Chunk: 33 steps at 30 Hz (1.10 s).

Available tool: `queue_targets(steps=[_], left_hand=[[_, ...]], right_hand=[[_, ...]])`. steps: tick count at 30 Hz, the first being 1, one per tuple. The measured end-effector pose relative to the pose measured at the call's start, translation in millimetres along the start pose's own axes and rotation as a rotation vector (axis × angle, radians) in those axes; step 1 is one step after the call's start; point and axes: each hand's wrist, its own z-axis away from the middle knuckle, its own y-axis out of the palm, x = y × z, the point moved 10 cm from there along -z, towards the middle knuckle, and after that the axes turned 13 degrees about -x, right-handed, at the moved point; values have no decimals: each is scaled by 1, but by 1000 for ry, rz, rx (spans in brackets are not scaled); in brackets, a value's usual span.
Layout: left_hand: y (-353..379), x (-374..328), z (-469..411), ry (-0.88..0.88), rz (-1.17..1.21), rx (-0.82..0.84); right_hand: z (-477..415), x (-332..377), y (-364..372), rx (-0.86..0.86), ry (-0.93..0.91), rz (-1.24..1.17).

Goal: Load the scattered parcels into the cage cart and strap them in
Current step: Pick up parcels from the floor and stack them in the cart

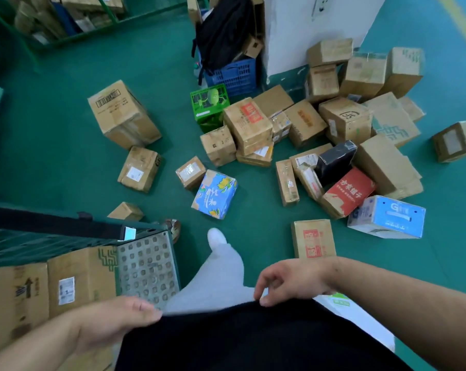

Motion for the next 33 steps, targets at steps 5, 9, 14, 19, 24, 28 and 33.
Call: queue_targets(steps=[5, 9, 14, 19, 24, 28, 33], left_hand=[[-51, -49, -54, -4, -155, -155], [-98, -106, -96, 34, -178, -347], [-169, -197, -130, 120, -142, -435], [-225, -281, -150, 189, -131, -493], [-281, -315, -164, 123, -39, -583], [-332, -315, -152, -17, 74, -686], [-395, -328, -132, -80, 268, -888]], right_hand=[[-61, 22, -65, -296, 113, -89], [-90, 22, -115, -510, 280, -45], [-123, 52, -166, -599, 367, -148], [-176, 107, -219, -611, 326, -216], [-266, 172, -287, -569, 249, -184], [-328, 240, -338, -511, 140, -101], [-373, 319, -391, -412, 25, 93]])
